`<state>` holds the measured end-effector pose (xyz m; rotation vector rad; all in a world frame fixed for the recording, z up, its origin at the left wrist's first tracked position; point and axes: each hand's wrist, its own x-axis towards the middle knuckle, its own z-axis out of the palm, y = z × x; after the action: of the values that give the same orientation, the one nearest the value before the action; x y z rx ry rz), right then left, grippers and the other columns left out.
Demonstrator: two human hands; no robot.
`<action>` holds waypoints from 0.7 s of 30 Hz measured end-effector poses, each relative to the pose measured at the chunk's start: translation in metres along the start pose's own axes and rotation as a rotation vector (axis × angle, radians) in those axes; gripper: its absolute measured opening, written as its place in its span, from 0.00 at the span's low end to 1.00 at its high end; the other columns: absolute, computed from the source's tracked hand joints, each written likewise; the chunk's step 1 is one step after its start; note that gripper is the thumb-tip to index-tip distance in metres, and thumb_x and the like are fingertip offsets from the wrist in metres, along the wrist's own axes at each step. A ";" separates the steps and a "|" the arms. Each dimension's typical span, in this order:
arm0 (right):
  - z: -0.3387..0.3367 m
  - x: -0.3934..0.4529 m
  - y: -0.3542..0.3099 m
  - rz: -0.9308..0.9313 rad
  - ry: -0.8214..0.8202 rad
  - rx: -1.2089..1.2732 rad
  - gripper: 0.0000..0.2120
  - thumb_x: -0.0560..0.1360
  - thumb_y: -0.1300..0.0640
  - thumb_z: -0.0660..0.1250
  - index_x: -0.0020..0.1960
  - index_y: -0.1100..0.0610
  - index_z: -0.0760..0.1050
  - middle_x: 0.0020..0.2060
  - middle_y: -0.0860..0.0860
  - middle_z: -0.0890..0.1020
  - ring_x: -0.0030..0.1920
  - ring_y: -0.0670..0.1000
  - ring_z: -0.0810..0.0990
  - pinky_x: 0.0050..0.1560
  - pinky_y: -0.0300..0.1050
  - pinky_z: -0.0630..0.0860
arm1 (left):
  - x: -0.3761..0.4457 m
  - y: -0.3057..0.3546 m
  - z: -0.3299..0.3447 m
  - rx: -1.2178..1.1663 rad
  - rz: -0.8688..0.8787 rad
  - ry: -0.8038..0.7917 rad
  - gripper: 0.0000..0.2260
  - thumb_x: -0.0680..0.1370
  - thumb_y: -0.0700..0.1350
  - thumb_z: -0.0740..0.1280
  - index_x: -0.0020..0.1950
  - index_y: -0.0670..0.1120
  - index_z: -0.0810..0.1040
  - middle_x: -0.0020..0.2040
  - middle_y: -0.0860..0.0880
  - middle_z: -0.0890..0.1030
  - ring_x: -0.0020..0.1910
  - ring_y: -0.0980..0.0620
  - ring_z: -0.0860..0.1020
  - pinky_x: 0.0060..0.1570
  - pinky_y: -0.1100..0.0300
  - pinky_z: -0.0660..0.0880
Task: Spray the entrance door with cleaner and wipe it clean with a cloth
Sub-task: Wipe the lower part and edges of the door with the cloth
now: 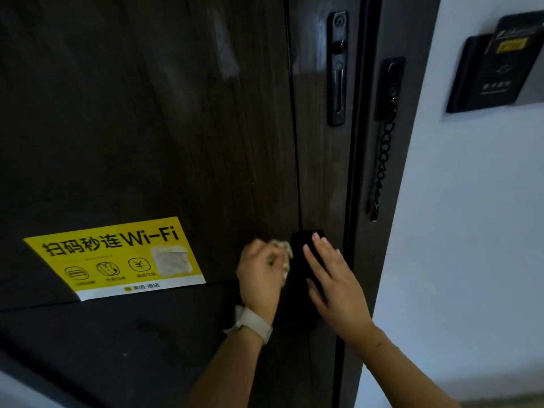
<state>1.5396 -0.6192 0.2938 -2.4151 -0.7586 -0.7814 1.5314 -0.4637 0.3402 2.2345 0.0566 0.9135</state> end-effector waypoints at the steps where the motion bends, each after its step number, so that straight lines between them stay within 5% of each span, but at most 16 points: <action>1: -0.001 0.000 0.000 -0.001 -0.005 -0.002 0.34 0.76 0.59 0.69 0.78 0.54 0.58 0.79 0.51 0.53 0.78 0.50 0.51 0.76 0.53 0.57 | 0.017 0.013 -0.010 -0.015 0.037 0.086 0.03 0.71 0.38 0.74 0.41 0.45 0.83 0.40 0.49 0.78 0.41 0.49 0.77 0.44 0.50 0.77; 6: -0.008 -0.001 0.001 -0.011 -0.044 0.007 0.34 0.76 0.60 0.67 0.78 0.53 0.57 0.79 0.49 0.50 0.79 0.49 0.49 0.76 0.52 0.57 | 0.070 0.068 -0.038 -0.156 0.160 0.254 0.04 0.70 0.38 0.75 0.41 0.44 0.82 0.42 0.53 0.78 0.42 0.58 0.76 0.45 0.71 0.73; 10: -0.024 0.000 0.008 -0.045 -0.018 0.015 0.33 0.76 0.61 0.68 0.77 0.54 0.60 0.79 0.51 0.54 0.78 0.50 0.52 0.75 0.54 0.60 | 0.037 0.052 -0.012 -0.107 0.084 0.055 0.04 0.71 0.38 0.75 0.39 0.46 0.81 0.41 0.53 0.77 0.41 0.56 0.77 0.45 0.60 0.77; 16: -0.055 -0.010 0.035 0.105 0.190 -0.067 0.29 0.73 0.63 0.69 0.73 0.58 0.67 0.76 0.56 0.60 0.77 0.57 0.58 0.73 0.55 0.63 | 0.033 0.063 -0.014 -0.191 0.028 0.075 0.05 0.71 0.37 0.75 0.41 0.45 0.82 0.41 0.52 0.78 0.41 0.58 0.76 0.46 0.61 0.76; 21: -0.054 -0.020 0.056 0.177 0.071 -0.076 0.35 0.74 0.62 0.70 0.77 0.57 0.59 0.79 0.52 0.54 0.77 0.54 0.55 0.73 0.53 0.64 | 0.058 0.116 -0.010 -0.264 0.157 0.117 0.04 0.70 0.38 0.75 0.40 0.45 0.82 0.43 0.53 0.78 0.42 0.62 0.76 0.45 0.73 0.73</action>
<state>1.5409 -0.6990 0.3044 -2.4664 -0.4880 -0.8323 1.5440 -0.5272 0.4534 1.9599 -0.1787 1.0705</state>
